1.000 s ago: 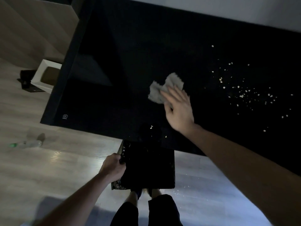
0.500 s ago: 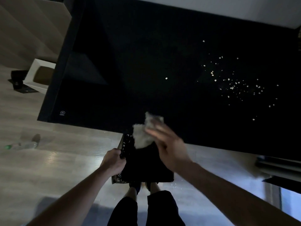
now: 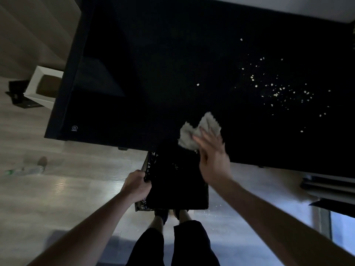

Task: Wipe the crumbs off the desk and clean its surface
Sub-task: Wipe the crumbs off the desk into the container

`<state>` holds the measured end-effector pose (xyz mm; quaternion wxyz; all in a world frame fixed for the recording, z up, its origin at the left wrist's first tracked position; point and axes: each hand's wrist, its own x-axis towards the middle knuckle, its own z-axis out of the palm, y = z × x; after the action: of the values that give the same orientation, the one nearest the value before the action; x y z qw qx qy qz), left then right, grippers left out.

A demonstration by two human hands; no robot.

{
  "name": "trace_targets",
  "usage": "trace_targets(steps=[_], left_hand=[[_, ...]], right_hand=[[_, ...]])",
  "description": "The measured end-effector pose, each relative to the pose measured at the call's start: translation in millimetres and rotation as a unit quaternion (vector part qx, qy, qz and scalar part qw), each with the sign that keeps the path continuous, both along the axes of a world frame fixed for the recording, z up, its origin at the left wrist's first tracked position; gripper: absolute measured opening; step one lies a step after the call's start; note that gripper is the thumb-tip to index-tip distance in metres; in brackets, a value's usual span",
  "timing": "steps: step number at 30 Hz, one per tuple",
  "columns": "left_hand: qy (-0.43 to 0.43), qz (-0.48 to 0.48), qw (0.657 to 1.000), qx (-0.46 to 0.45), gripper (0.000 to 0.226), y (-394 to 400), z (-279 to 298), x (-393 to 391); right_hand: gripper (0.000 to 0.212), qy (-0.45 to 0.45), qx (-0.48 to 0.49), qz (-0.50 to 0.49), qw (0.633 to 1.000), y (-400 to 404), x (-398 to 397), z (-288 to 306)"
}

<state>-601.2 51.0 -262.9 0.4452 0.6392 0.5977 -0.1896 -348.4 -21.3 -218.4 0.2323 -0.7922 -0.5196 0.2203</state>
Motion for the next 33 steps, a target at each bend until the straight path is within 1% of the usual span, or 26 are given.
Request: trace_targets(steps=[3,6,9,11,12,14,18,20,22,24,26,28,30,33], left_hand=[[-0.001,0.001,1.0,-0.004,0.03,0.9,1.0,-2.3],[-0.005,0.008,1.0,-0.01,0.029,2.9,2.8,-5.1],[-0.005,0.008,1.0,-0.009,0.028,7.8,4.5,-9.1],[-0.005,0.006,1.0,-0.004,0.028,11.6,5.2,-11.1],[-0.008,0.007,1.0,-0.004,0.029,13.7,5.5,-12.1],[-0.012,0.007,1.0,-0.002,0.03,17.7,6.1,-13.4],[-0.008,0.008,1.0,0.002,0.029,24.9,5.1,-15.1],[-0.003,0.004,1.0,0.005,0.029,27.9,4.4,-15.1],[-0.007,0.004,1.0,0.006,0.031,29.6,3.3,-15.0],[-0.01,0.009,1.0,0.008,0.033,30.8,1.6,-15.3],[-0.012,0.012,1.0,0.008,0.032,31.7,-0.8,-16.6],[-0.014,0.016,1.0,0.004,0.031,31.0,-3.1,-19.9],[-0.011,0.022,1.0,0.001,0.029,30.0,-4.3,-23.8],[-0.008,0.029,1.0,0.002,0.029,28.0,-3.7,-28.7]], right_hand=[[0.052,0.025,-0.015,0.034,0.999,-31.4,-42.1,2.1],[0.049,0.09,-0.027,0.029,0.995,-41.9,-65.0,17.1],[0.044,0.163,0.01,0.007,0.986,-25.9,-56.2,36.9],[0.046,0.185,0.059,-0.018,0.981,-1.1,-35.4,48.5],[0.046,0.178,0.08,-0.037,0.98,15.4,-21.3,53.2],[0.045,0.136,0.104,-0.072,0.982,53.5,11.3,56.4],[0.045,0.053,0.112,-0.094,0.988,135.3,70.8,42.8],[0.048,0.023,0.072,-0.085,0.994,168.9,92.7,29.4],[0.057,-0.026,-0.006,-0.053,0.998,190.7,107.8,12.5],[0.063,-0.092,-0.086,-0.035,0.991,200.0,113.4,-3.1],[0.065,-0.111,-0.106,-0.04,0.987,199.7,104.9,-11.5],[0.063,-0.128,-0.069,-0.006,0.989,189.8,81.9,-14.1],[0.058,-0.141,-0.011,0.066,0.988,169.3,52.9,-13.2],[0.05,-0.105,0.064,0.144,0.982,127.2,3.1,-15.2]])
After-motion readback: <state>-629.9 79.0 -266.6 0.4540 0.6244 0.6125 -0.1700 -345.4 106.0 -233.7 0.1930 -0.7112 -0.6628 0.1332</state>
